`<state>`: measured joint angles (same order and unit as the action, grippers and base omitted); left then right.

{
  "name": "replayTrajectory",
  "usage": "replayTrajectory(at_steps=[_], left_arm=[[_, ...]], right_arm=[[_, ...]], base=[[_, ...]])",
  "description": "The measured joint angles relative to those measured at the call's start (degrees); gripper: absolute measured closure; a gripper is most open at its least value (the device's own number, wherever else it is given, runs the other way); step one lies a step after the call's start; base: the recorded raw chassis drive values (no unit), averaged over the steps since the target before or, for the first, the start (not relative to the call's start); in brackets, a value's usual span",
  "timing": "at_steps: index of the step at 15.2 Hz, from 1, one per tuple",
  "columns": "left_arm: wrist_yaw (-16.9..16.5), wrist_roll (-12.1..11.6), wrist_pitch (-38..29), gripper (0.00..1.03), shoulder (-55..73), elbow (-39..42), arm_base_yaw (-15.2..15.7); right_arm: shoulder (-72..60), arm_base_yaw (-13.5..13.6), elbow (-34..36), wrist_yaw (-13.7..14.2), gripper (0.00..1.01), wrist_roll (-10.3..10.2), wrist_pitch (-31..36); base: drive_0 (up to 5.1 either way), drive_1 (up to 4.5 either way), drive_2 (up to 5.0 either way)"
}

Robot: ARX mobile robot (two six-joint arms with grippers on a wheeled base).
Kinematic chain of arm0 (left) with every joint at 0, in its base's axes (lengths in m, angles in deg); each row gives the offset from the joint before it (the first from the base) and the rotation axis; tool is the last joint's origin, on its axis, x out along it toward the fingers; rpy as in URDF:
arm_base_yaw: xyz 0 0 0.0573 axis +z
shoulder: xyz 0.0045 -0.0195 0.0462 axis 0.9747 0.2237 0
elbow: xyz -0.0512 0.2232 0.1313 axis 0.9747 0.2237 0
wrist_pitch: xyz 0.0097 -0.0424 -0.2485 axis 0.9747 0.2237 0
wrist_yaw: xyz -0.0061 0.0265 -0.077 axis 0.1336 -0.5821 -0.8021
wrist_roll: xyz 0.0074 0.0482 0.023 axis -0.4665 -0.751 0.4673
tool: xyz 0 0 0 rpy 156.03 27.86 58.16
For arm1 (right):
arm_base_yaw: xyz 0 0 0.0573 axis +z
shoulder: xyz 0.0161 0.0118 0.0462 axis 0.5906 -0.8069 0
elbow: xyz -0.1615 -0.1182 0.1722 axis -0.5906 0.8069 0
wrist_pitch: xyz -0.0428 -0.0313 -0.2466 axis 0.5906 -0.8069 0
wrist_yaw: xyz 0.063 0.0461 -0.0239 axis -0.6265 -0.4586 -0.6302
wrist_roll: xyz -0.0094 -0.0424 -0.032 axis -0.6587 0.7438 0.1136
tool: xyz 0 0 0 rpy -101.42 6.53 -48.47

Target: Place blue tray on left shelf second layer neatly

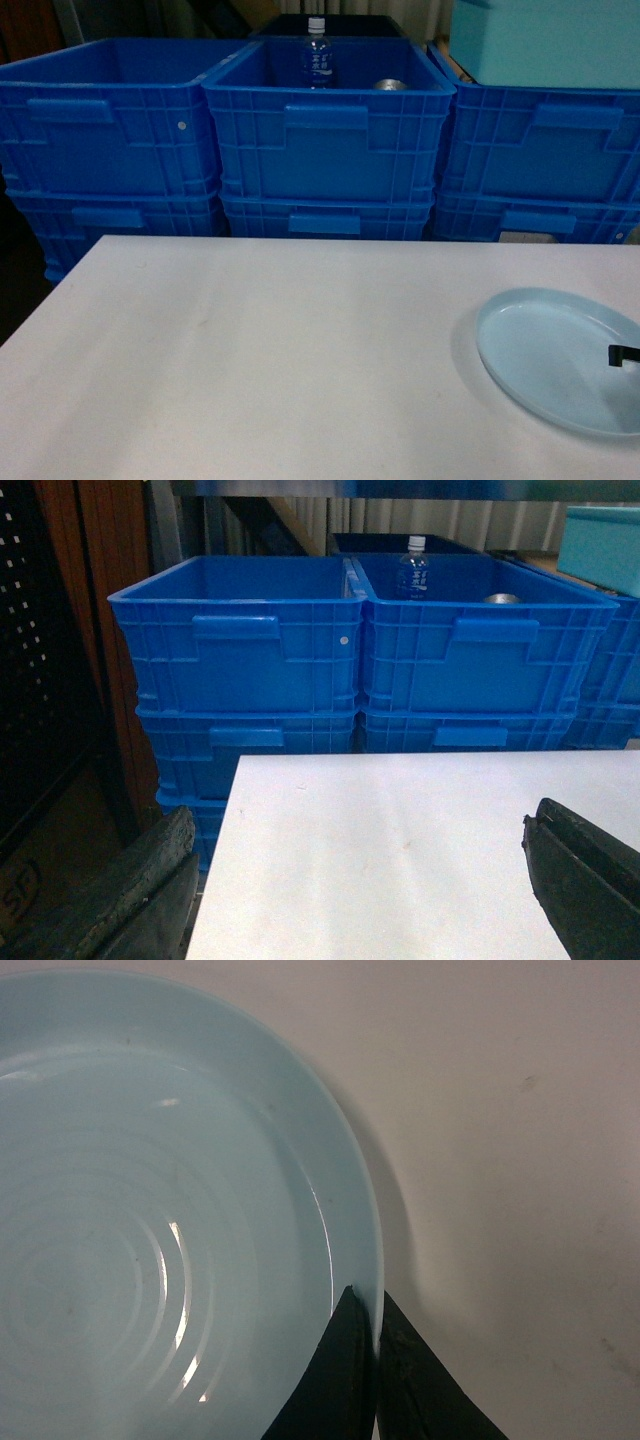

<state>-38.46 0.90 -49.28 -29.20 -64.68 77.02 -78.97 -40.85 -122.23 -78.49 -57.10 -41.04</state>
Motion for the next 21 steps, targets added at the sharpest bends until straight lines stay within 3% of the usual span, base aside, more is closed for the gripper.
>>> replayTrajectory(at_steps=[6,13,21], left_arm=[[0.0,0.0,-0.02,0.05,0.0,0.0,0.0],[0.0,0.0,0.0,0.05,0.0,0.0,0.0],[0.0,-0.02,0.0,0.05,0.0,0.0,0.0]], right_arm=[[2.23,0.98,6.32,-1.03,0.99,-1.6,8.35],[9.92,0.96,13.92,-3.34,0.99,-1.51,18.86],[43.63,0.83,23.8,-10.78,0.99,5.84,18.38]], base=[[0.0,0.0,0.0],[0.0,0.0,0.0],[0.0,0.0,0.0]])
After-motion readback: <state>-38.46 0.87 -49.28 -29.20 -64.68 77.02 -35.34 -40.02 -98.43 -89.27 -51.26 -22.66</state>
